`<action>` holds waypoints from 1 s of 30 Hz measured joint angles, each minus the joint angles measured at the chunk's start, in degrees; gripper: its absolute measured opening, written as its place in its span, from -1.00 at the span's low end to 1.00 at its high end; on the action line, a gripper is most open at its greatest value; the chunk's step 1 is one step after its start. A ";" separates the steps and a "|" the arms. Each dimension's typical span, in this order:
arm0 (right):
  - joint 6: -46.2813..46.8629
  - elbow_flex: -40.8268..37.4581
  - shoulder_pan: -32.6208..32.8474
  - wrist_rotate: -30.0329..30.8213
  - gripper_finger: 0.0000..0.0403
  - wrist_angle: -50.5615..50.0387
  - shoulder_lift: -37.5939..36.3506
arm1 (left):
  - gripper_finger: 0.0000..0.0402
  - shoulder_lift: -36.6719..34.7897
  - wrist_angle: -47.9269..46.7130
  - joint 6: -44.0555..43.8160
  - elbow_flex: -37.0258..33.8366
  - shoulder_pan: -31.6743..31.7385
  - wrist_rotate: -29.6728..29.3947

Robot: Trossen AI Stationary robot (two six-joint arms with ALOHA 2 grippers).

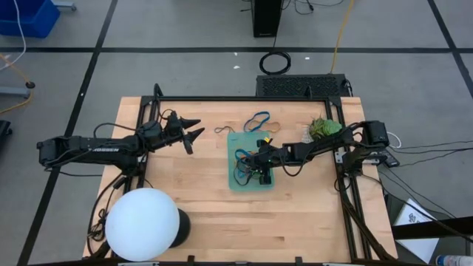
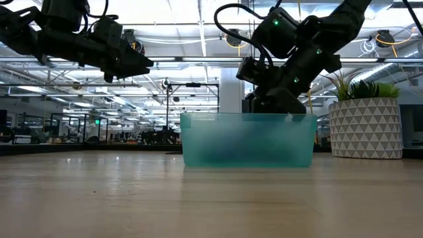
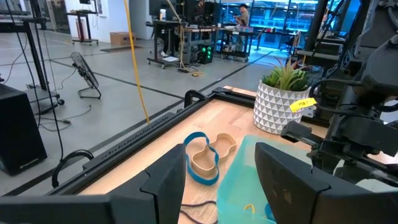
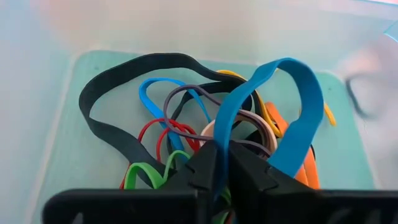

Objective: Pick and place rubber bands into bin
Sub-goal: Put the blue rubber band into the green bin, then put the brown rubber band into the green bin

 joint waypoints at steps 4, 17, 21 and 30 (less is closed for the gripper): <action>0.01 0.00 0.00 0.02 -0.62 -0.04 -0.19 | 0.00 0.01 0.00 0.00 0.00 0.00 0.00; -0.39 -0.04 0.02 0.04 -0.15 -1.75 -13.22 | 0.00 0.00 -0.16 0.00 0.00 -0.01 -0.01; -4.74 -0.04 0.02 0.02 -0.16 -2.21 -19.42 | 0.00 0.01 -0.31 0.00 0.00 -0.02 0.00; -11.00 -0.02 -0.65 12.48 -0.18 -6.25 -29.71 | 0.00 0.00 -0.31 0.00 0.00 0.00 -0.01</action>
